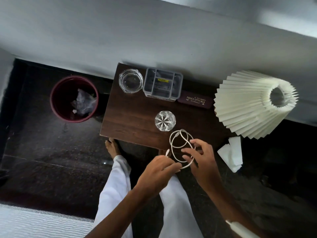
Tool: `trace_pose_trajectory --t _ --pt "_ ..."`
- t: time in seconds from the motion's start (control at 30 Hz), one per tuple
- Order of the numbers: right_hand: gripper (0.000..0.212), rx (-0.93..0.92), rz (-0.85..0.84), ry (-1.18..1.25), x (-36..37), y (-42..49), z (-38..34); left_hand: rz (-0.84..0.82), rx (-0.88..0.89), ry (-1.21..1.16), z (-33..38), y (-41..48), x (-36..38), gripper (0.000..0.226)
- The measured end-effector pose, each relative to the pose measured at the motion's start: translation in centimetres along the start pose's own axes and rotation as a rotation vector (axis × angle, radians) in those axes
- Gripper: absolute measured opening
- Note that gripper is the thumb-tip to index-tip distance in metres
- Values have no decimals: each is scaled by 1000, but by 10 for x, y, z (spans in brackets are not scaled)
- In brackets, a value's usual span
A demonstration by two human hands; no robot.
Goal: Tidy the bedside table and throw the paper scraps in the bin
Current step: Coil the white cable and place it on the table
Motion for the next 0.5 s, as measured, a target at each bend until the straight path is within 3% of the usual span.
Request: trace_pose_trajectory --t 0.03,0.1,0.23,0.3,0.5 --pt "24 -17 18 12 -7 0 -4 27 -50 -57 11 -3 -5 24" --pt "18 -58 59 55 -22 -1 -17 122 -75 -82 34 -6 -22 18" --pt "19 -72 89 254 -54 -4 -50 237 -319 -484 51 -29 -48 14" --pt "22 -61 55 331 -69 -7 -71 142 -389 -667 56 -47 -57 19" --pt "27 42 -11 511 -78 -5 -130 -129 -483 -912 81 -103 -105 40"
Point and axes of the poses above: each hand's wrist, its own y-axis towards the middle knuckle, its own x-axis out of the palm, z = x × y, the point moved 4 cm from there along y, towards the middle knuckle, and after that the axes turned 3 degrees about y, right-handed, at the moved point
